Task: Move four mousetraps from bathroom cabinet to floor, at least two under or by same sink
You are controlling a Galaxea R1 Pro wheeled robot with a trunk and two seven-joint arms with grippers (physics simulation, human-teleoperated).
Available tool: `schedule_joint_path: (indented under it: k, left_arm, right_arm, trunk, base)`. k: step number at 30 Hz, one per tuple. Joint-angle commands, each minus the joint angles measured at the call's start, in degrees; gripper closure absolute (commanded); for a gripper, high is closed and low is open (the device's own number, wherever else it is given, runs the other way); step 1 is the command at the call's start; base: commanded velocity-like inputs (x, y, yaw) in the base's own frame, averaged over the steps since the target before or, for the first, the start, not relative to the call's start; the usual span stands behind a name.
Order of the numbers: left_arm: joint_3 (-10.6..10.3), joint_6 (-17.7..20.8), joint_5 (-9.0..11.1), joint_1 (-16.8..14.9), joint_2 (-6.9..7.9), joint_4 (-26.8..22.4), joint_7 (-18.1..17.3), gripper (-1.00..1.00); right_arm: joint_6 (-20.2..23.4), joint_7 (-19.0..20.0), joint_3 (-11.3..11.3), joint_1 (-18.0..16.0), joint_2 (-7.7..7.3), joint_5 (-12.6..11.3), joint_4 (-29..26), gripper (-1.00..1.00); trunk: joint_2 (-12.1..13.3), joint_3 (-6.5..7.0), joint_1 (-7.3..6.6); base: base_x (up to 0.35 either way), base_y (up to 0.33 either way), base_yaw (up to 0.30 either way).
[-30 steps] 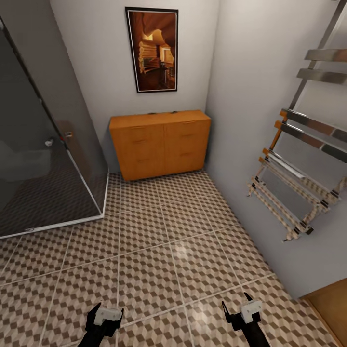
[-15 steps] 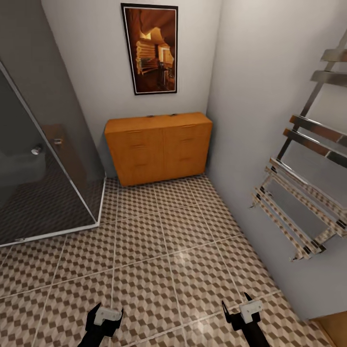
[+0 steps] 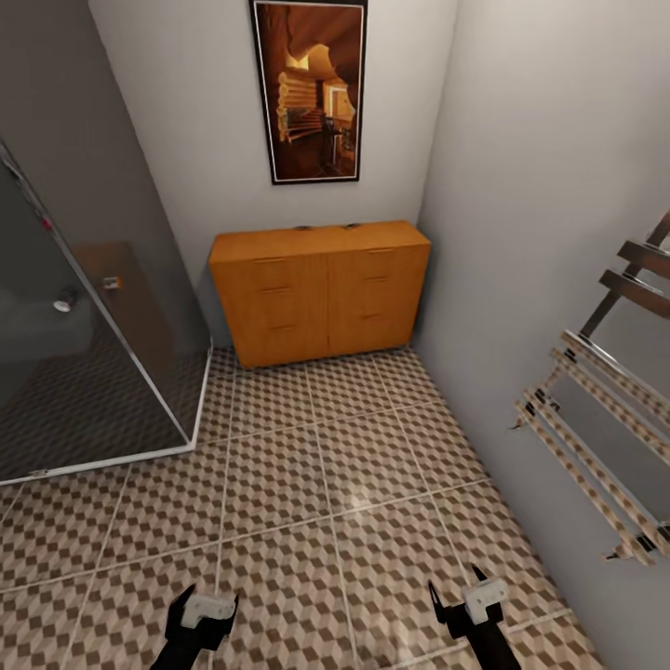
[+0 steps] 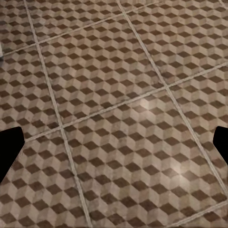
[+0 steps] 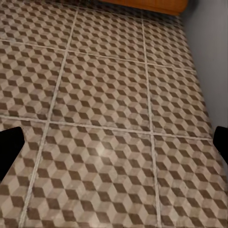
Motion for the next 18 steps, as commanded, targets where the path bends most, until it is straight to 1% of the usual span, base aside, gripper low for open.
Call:
schedule_joint_path:
  k: [1, 18]
  left_arm:
    - [-0.5, -0.3, 0.5, -0.1, -0.04, 0.2, -0.2, -1.0]
    - [-0.5, -0.3, 0.5, -0.1, -0.04, 0.2, -0.2, -1.0]
  right_arm:
    - [-0.1, -0.6, 0.2, 0.0, -0.02, 0.5, 0.0, -1.0]
    - [0.0, -0.5, 0.2, 0.0, 0.02, 0.5, 0.0, -1.0]
  trunk:
    - [-0.1, -0.09, 0.06]
    - [-0.1, -0.02, 0.06]
  base:
    - [0.336, 0.0, 0.009]
    - [0.337, 0.0, 0.001]
